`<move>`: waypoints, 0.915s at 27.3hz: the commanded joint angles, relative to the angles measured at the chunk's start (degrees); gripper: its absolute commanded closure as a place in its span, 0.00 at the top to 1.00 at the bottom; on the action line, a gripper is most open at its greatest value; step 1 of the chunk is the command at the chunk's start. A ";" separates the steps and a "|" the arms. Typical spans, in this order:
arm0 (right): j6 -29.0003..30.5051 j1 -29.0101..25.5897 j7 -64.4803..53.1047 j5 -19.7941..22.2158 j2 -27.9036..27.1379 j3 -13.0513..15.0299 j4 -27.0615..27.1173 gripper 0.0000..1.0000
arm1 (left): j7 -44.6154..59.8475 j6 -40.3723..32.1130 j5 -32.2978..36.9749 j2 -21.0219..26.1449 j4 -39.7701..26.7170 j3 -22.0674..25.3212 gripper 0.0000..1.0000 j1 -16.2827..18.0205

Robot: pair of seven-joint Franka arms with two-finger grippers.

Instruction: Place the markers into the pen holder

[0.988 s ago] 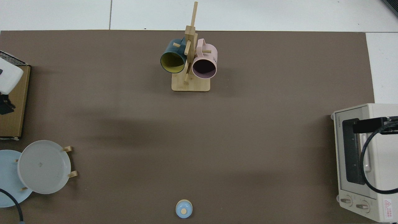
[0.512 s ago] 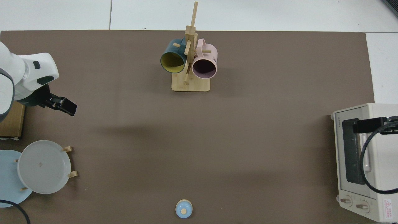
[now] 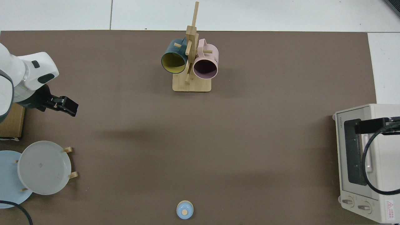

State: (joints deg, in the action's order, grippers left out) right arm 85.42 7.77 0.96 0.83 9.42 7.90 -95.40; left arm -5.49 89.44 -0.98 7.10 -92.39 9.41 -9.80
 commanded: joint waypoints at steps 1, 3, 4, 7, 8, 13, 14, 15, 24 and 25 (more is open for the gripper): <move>-0.52 -0.48 -1.13 0.14 0.51 -0.34 0.04 1.00 | 2.24 -1.11 -0.25 -5.34 -2.88 -8.69 1.00 7.24; -0.52 -0.48 -1.13 0.14 0.51 -0.34 0.04 1.00 | 2.41 -1.19 -0.07 -6.31 -2.88 -9.50 1.00 7.69; -0.52 -0.48 -1.13 0.14 0.51 -0.34 0.04 1.00 | 2.24 -0.67 -0.07 -6.66 -2.88 -9.32 1.00 7.69; -0.52 -0.48 -1.13 0.14 0.51 -0.34 0.04 1.00 | 1.19 0.04 0.01 -5.97 -0.69 -9.06 1.00 7.86; -0.52 -0.48 -1.13 0.14 0.51 -0.34 0.04 1.00 | 1.19 0.04 0.10 -5.88 0.19 -8.89 1.00 7.86; -0.52 -0.48 -1.13 0.14 0.51 -0.34 0.04 1.00 | 1.10 0.12 0.54 -6.58 2.65 -8.36 1.00 7.95; -0.52 -0.48 -1.13 0.14 0.51 -0.26 0.04 1.00 | 1.53 -0.49 0.72 -6.40 3.35 -8.44 1.00 7.78; -0.52 -0.48 -1.13 0.14 0.51 -0.34 0.04 1.00 | 1.36 -0.75 0.89 -6.58 3.88 -8.70 1.00 7.52; -0.52 -0.48 -1.13 0.14 0.51 -0.34 0.04 1.00 | 0.40 -0.67 2.12 -7.90 0.81 -8.71 1.00 7.51; -0.52 -0.48 -1.13 0.14 0.51 -0.34 0.04 1.00 | -1.00 -0.58 2.12 -7.90 0.64 -8.71 1.00 7.51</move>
State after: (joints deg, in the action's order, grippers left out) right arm 85.42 7.77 0.96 0.83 9.42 7.90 -95.40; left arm -4.17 88.81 -0.13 0.21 -89.82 0.99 -2.51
